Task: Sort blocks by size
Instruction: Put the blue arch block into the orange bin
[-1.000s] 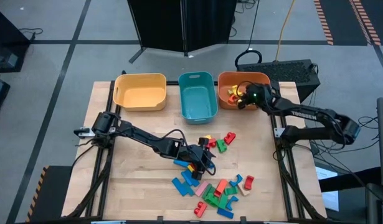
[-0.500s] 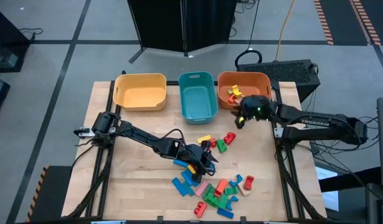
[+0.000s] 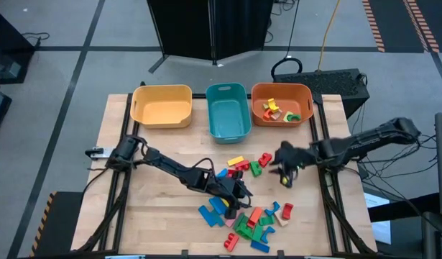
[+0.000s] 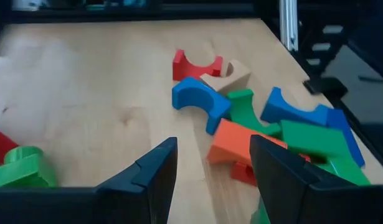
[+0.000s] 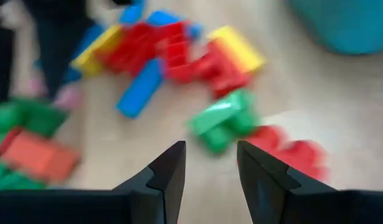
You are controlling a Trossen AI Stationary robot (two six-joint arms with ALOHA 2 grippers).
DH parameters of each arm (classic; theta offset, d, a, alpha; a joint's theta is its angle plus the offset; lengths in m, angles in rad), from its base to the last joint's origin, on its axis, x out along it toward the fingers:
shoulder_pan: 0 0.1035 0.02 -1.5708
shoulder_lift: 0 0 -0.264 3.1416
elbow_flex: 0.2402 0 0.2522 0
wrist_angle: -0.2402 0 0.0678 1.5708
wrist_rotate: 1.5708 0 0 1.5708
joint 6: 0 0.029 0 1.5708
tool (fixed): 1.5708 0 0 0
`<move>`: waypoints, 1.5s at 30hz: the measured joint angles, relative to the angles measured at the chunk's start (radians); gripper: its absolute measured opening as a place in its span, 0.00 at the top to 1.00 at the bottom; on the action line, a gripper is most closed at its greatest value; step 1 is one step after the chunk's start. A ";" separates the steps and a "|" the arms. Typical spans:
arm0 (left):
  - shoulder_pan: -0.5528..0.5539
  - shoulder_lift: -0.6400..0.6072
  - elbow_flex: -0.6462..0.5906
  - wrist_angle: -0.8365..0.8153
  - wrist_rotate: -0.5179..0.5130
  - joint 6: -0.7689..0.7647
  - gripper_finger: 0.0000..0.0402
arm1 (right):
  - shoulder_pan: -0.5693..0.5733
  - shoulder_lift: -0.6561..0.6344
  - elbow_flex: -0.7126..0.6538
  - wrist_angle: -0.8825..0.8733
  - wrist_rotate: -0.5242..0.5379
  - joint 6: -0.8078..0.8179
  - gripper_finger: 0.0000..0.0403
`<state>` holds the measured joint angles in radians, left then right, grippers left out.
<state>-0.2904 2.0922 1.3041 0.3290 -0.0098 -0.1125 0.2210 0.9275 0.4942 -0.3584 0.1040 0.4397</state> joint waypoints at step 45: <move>-0.067 0.001 0.000 -0.059 -0.278 -0.141 0.52 | 0.486 0.466 0.006 0.269 0.133 -0.009 0.71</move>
<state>-0.3573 2.0930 1.3045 0.2703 -0.2876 -0.2535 0.7066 1.3937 0.5003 -0.0891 0.2367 0.4306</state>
